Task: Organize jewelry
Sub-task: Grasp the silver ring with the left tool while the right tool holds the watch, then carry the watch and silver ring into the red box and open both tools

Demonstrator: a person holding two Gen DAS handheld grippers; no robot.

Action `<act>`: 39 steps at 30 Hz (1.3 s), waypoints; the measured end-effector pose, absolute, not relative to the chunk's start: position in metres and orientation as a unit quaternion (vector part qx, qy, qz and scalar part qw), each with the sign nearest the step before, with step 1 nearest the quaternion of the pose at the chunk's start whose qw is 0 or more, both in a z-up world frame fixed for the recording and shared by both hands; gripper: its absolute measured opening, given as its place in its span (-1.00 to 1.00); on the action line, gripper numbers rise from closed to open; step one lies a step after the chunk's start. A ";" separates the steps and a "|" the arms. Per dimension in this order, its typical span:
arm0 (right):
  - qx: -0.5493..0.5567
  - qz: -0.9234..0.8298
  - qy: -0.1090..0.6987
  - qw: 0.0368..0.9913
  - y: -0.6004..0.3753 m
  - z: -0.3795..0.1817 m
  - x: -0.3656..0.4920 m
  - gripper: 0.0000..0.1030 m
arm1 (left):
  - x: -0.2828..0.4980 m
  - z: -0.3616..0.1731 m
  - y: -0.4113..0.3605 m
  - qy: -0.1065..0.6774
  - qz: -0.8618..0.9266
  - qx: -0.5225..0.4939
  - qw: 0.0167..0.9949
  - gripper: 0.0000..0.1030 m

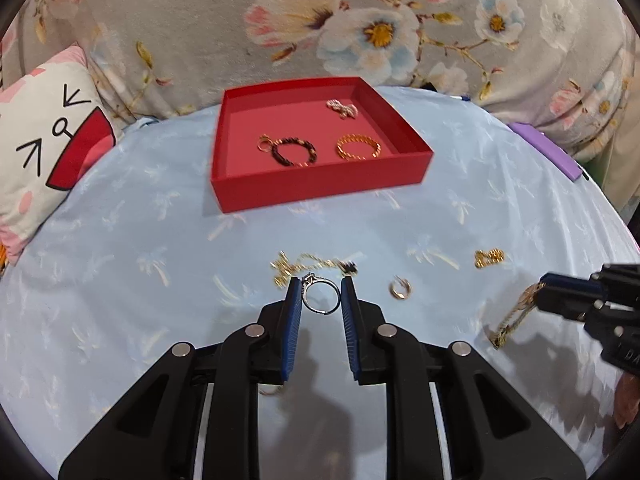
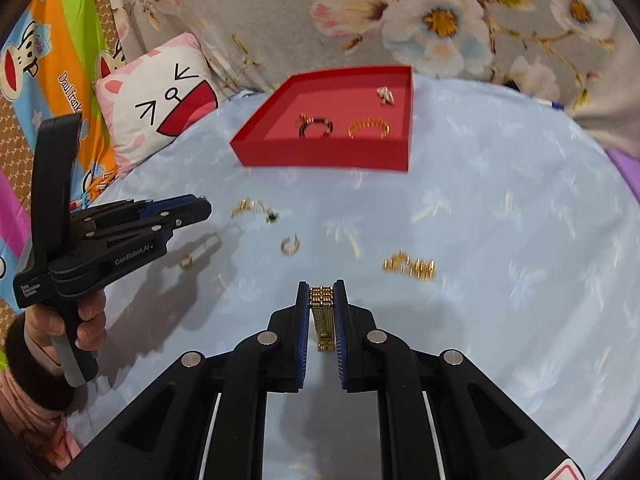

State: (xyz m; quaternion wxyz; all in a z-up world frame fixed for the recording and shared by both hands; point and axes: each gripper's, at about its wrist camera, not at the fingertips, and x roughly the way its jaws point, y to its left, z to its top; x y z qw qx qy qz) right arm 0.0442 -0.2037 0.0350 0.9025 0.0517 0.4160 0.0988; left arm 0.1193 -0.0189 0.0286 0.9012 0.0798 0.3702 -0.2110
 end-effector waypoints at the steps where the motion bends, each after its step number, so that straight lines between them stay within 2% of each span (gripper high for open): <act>1: 0.045 0.097 0.410 0.906 -0.203 0.044 0.052 -0.79 | 0.124 0.033 -0.017 0.367 -0.208 0.080 0.903 -0.63; 12: 0.043 0.072 0.360 0.929 -0.213 0.105 0.150 -0.79 | 0.193 0.083 -0.014 0.336 -0.187 0.081 0.920 -0.63; 18: 0.050 0.054 0.354 0.932 -0.215 0.121 0.221 -0.79 | 0.247 0.097 -0.028 0.333 -0.175 0.080 0.923 -0.62; 32: 0.068 0.039 0.388 0.919 -0.211 0.078 0.340 -0.79 | 0.376 0.073 -0.063 0.372 -0.146 0.074 0.914 -0.63; 39: 0.066 0.041 0.397 0.914 -0.207 0.065 0.368 -0.78 | 0.410 0.060 -0.076 0.382 -0.134 0.078 0.911 -0.63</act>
